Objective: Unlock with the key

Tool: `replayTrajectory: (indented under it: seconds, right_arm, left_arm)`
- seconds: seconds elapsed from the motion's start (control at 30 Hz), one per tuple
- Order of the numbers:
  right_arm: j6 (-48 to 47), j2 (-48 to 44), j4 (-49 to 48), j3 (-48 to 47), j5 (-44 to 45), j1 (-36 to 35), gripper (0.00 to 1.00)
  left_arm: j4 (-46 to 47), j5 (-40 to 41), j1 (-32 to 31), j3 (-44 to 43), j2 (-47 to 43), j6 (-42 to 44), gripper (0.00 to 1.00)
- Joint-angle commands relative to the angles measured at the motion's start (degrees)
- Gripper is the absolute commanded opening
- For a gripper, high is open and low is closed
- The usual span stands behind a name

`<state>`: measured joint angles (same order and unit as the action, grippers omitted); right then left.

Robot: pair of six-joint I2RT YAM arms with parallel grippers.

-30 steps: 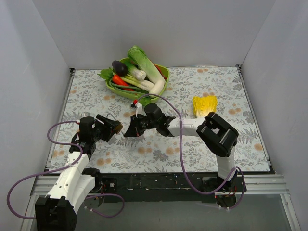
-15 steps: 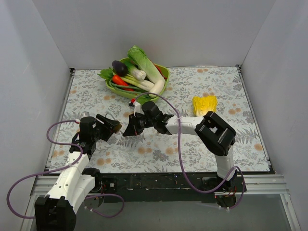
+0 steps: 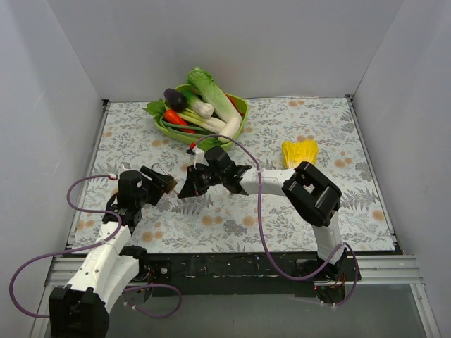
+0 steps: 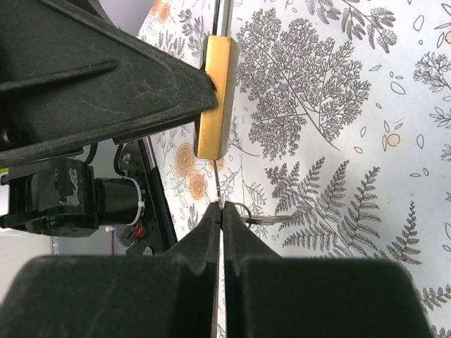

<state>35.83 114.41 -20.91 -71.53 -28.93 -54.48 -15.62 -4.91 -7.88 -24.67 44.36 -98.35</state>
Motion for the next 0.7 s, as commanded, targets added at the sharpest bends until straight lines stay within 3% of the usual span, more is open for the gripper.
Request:
replayTrajectory:
  seconds: [0.0, 0.67]
  right_arm:
    - [1.3, 1.2, -3.8, -4.1, 4.6, 1.1, 0.01]
    - [2.8, 2.8, -4.2, -7.0, 5.0, 1.8, 0.01]
  left_arm:
    - [2.3, -2.8, -2.0, 0.0, -1.5, -0.3, 0.00]
    - [3.5, -0.8, -5.2, 0.7, -1.7, -0.4, 0.00]
